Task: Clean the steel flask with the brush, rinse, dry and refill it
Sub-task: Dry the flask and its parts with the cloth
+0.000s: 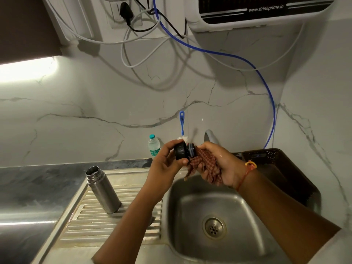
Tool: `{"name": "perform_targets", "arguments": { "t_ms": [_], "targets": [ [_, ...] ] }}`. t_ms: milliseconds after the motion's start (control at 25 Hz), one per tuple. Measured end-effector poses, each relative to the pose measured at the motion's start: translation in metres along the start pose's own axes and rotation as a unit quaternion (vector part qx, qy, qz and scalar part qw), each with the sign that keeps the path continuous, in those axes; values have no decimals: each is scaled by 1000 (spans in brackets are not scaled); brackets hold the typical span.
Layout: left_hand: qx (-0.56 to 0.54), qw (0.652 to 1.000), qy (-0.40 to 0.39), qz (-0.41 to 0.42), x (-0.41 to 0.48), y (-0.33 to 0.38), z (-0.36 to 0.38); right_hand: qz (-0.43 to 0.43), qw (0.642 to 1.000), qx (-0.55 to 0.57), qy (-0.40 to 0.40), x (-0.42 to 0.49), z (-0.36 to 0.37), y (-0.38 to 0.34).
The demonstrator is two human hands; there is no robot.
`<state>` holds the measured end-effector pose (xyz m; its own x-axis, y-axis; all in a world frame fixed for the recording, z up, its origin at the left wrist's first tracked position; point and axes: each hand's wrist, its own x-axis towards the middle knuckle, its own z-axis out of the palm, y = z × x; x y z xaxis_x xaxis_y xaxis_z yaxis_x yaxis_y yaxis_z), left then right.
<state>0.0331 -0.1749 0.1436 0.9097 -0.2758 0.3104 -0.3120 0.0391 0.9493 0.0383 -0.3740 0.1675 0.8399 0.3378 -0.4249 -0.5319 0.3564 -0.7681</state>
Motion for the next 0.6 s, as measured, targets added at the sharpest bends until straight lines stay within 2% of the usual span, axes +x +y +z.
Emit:
{"name": "perform_targets", "arguments": {
  "t_ms": [120,240,280,360,400,480,600],
  "targets": [
    [136,989,14,63,3,-13,-5,50,994,91,-15,1,0,4],
    [313,935,34,166,0,-26,-5,43,995,86,16,-2,2,1],
    [365,910,31,193,-1,-30,-4,30,998,51,36,-3,5,1],
    [429,876,15,220,-4,-38,-3,-22,986,-119,111,-4,10,5],
    [428,878,18,214,-6,-39,-2,-60,963,-215,151,-4,14,8],
    [368,914,51,160,-9,-36,1,-140,907,-351,184,-5,23,16],
    [204,973,105,34,-14,-29,6,-245,841,-453,168,-2,29,30]
  ]
}}
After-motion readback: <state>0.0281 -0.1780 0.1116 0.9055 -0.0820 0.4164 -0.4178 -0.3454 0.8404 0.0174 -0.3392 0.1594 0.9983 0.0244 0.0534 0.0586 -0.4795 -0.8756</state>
